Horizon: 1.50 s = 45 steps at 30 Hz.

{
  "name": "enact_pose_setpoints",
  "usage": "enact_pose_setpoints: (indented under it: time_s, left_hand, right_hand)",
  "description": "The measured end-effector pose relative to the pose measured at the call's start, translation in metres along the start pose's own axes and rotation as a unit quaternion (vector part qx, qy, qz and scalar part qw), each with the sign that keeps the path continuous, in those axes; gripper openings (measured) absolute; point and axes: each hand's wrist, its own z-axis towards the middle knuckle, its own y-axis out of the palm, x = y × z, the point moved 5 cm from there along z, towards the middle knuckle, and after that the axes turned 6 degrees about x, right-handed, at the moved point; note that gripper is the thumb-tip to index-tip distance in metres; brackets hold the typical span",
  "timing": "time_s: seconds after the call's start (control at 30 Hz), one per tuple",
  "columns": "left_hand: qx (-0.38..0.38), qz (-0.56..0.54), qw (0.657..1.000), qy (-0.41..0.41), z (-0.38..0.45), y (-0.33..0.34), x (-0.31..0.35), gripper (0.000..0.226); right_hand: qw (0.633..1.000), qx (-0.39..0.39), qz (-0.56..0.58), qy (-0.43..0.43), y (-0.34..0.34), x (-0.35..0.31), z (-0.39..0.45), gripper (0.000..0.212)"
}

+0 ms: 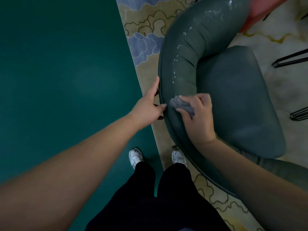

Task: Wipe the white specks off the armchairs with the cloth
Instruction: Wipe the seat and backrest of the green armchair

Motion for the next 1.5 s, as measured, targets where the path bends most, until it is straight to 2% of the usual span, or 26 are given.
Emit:
enact_pose_setpoints:
  time_s: [0.2, 0.43, 0.53, 0.67, 0.87, 1.07, 1.23, 1.5]
  left_hand:
    - [-0.023, -0.011, 1.0, 0.002, 0.014, -0.003, 0.004, 0.086]
    - [-0.014, -0.03, 0.999, 0.0, 0.034, -0.01, 0.012, 0.08]
    - [-0.021, -0.041, 0.999, -0.011, 0.046, -0.012, 0.017, 0.083]
    - [-0.026, -0.023, 0.999, -0.009, 0.053, -0.014, 0.02, 0.08]
    - [-0.008, 0.056, 0.998, 0.006, 0.076, -0.023, 0.037, 0.075]
    - [-0.003, 0.085, 0.996, 0.014, 0.097, -0.03, 0.043, 0.073]
    - [-0.009, 0.112, 0.993, 0.041, 0.11, -0.032, 0.046, 0.073]
    - [-0.044, 0.12, 0.991, 0.042, 0.145, -0.036, 0.061, 0.074]
  right_hand:
    - [1.0, 0.02, -0.022, 0.004, 0.017, 0.001, 0.039, 0.026]
    - [1.0, 0.008, -0.012, 0.02, 0.014, 0.001, 0.031, 0.033]
    - [1.0, 0.004, -0.014, 0.015, 0.022, 0.004, 0.057, 0.03]
    - [1.0, 0.012, 0.0, 0.027, 0.033, 0.01, 0.089, 0.031]
    - [1.0, -0.008, 0.013, 0.02, 0.024, 0.011, 0.062, 0.038]
    - [0.999, 0.018, 0.013, 0.044, 0.043, 0.019, 0.117, 0.031]
    - [0.998, 0.009, 0.036, 0.043, 0.032, 0.017, 0.081, 0.041]
    - [0.992, 0.078, 0.036, 0.095, 0.049, 0.028, 0.132, 0.034]
